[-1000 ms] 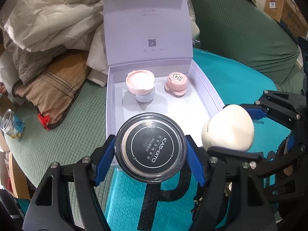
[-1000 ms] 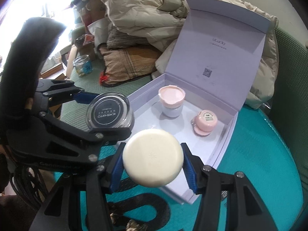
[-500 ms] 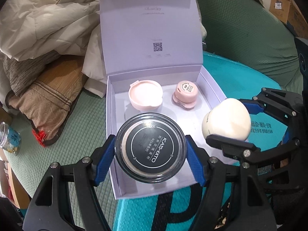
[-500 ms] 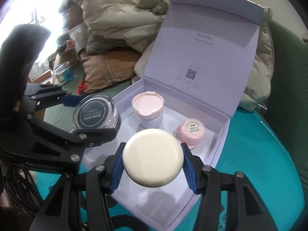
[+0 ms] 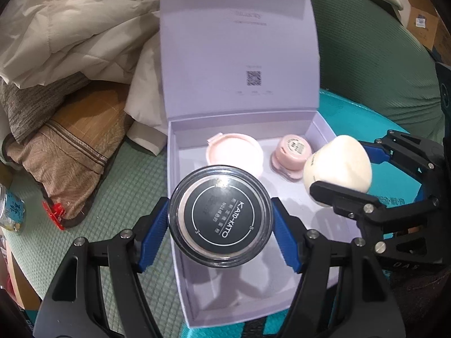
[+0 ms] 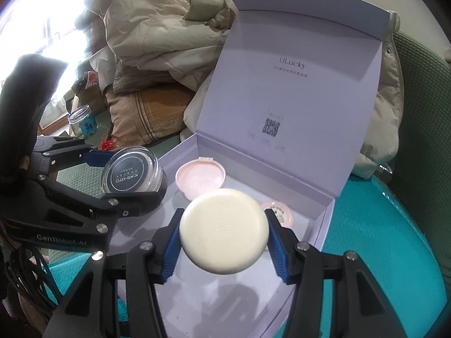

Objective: Organize objects
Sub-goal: 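Lower the black-lidded tin with the left gripper while the right gripper lowers the white item into the box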

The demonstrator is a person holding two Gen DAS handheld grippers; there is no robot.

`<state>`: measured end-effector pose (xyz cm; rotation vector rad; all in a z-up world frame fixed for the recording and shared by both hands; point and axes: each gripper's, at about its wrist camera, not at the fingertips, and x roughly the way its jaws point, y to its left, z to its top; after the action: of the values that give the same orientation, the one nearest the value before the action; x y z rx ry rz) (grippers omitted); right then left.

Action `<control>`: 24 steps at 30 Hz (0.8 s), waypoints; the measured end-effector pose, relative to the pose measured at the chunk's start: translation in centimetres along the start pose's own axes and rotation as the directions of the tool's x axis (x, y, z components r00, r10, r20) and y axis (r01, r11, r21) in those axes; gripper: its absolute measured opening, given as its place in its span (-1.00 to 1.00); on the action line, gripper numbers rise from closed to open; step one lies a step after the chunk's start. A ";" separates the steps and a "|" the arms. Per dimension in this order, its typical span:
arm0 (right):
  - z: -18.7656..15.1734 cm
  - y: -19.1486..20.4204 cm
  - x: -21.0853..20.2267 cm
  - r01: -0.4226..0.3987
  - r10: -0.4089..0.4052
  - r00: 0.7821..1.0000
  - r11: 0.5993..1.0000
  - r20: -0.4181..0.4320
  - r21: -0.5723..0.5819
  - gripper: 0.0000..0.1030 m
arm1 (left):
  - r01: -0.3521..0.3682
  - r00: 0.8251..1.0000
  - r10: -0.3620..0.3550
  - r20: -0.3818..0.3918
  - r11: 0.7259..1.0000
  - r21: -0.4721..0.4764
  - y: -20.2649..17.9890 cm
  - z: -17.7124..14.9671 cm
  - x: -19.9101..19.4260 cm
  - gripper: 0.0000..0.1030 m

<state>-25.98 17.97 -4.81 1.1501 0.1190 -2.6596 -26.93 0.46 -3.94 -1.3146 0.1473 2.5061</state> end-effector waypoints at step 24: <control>0.4 -5.2 5.0 0.033 -0.028 0.998 0.996 -0.061 0.078 0.08 | -0.001 0.999 0.004 0.038 0.998 -0.062 1.3 2.7 1.5 0.33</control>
<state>-30.87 21.97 -8.31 1.2624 0.0425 -2.6791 -30.25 0.20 -3.70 -1.2899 0.0638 2.5548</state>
